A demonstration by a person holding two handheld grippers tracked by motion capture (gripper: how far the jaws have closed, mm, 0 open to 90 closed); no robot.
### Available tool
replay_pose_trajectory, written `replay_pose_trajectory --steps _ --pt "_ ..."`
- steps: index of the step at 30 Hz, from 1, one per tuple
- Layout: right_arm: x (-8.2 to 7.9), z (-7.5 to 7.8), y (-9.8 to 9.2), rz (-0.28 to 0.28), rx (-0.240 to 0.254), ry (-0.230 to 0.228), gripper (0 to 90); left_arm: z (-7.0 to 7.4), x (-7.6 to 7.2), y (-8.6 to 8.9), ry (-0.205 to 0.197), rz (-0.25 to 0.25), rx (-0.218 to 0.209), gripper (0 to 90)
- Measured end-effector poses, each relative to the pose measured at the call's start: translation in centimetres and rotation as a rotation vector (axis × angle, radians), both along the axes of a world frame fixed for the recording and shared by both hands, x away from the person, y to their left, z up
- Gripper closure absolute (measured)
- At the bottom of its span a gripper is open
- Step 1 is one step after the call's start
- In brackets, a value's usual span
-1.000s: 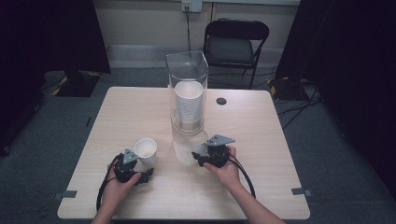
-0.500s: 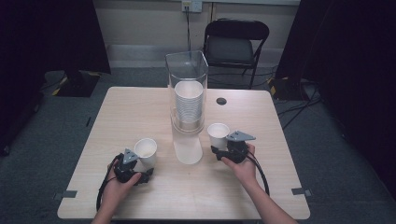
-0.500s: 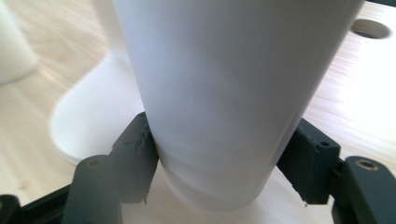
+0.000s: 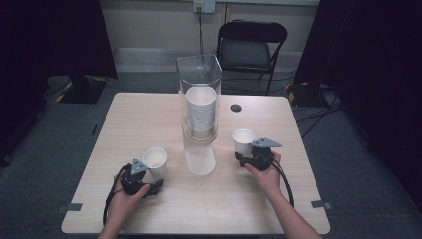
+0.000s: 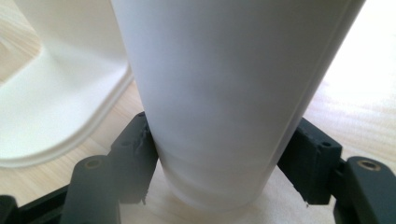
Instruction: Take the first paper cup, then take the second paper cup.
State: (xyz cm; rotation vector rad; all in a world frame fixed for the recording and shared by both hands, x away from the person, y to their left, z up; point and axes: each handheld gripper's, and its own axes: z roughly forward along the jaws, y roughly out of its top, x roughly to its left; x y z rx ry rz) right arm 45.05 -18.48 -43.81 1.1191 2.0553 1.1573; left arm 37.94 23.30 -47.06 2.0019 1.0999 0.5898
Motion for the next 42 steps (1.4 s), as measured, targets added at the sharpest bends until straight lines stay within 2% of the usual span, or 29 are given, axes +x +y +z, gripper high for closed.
replay_pose_trajectory --steps 5,16,23,31,36,42 --pt "0.3 -0.8 0.3 -0.003 -0.016 0.036 33.2 0.0 0.0 0.0 -0.001 0.0 0.001 11.9" --pt "0.3 -1.1 0.0 -0.009 0.002 0.062 31.8 0.0 -0.1 0.0 0.0 0.002 -0.001 11.9" --pt "-0.2 -0.6 -0.6 -0.021 0.006 0.042 20.5 0.0 -0.1 0.0 0.0 0.001 -0.001 11.9" --pt "-0.9 -0.2 -2.0 -0.019 0.019 0.027 19.0 0.0 -0.1 0.0 0.0 0.002 -0.001 11.9" --pt "-1.6 -0.3 -3.1 -0.026 0.014 0.037 16.0 0.0 -0.1 0.0 0.0 0.001 -0.001 11.9" --pt "-2.8 0.0 -4.1 -0.007 0.024 0.024 14.7 0.0 -0.1 0.0 -0.001 0.002 -0.001 11.9"
